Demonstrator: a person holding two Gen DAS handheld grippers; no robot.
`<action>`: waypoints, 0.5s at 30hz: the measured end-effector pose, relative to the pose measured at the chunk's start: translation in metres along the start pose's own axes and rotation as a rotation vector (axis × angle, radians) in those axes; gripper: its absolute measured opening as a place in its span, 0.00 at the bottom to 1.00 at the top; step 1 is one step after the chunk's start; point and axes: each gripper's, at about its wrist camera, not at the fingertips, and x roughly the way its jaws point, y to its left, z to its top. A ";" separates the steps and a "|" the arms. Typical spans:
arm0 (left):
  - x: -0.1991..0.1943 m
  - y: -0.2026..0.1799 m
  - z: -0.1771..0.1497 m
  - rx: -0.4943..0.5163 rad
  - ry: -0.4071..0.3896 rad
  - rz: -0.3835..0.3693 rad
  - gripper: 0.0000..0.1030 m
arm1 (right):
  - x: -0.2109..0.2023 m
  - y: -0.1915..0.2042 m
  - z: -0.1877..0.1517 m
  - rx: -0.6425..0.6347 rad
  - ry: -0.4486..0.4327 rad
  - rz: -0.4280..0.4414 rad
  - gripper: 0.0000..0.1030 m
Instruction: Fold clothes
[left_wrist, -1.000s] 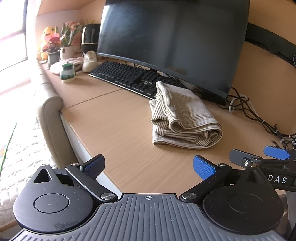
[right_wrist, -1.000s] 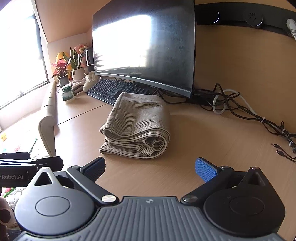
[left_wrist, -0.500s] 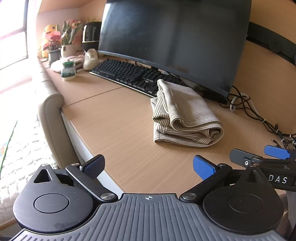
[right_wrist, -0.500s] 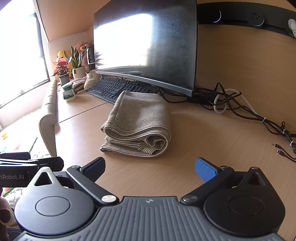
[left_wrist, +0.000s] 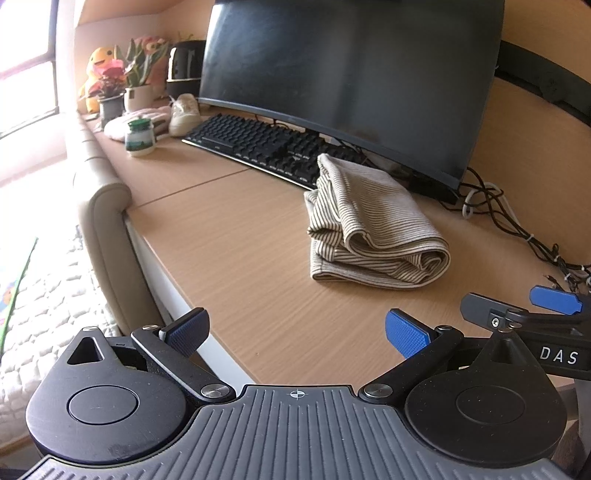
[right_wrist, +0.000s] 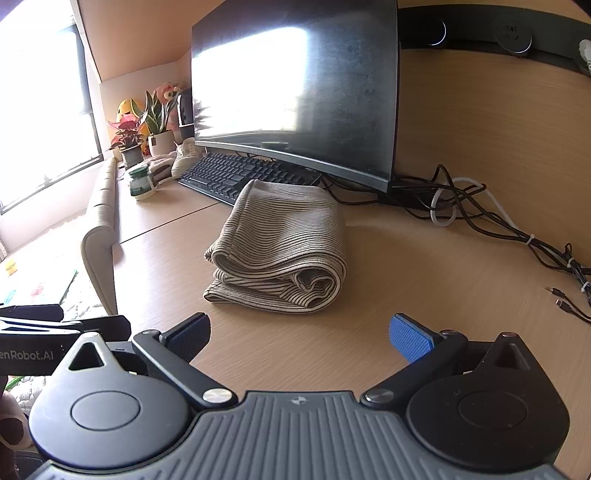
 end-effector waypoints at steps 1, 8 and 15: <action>0.000 0.000 0.000 -0.001 -0.001 -0.002 1.00 | 0.000 0.000 0.000 0.000 0.000 0.000 1.00; -0.001 -0.001 0.000 0.006 -0.004 -0.001 1.00 | -0.001 -0.002 0.000 0.004 -0.002 -0.005 1.00; -0.001 0.005 0.005 -0.012 -0.047 -0.004 1.00 | 0.002 -0.001 0.001 0.003 0.017 -0.014 1.00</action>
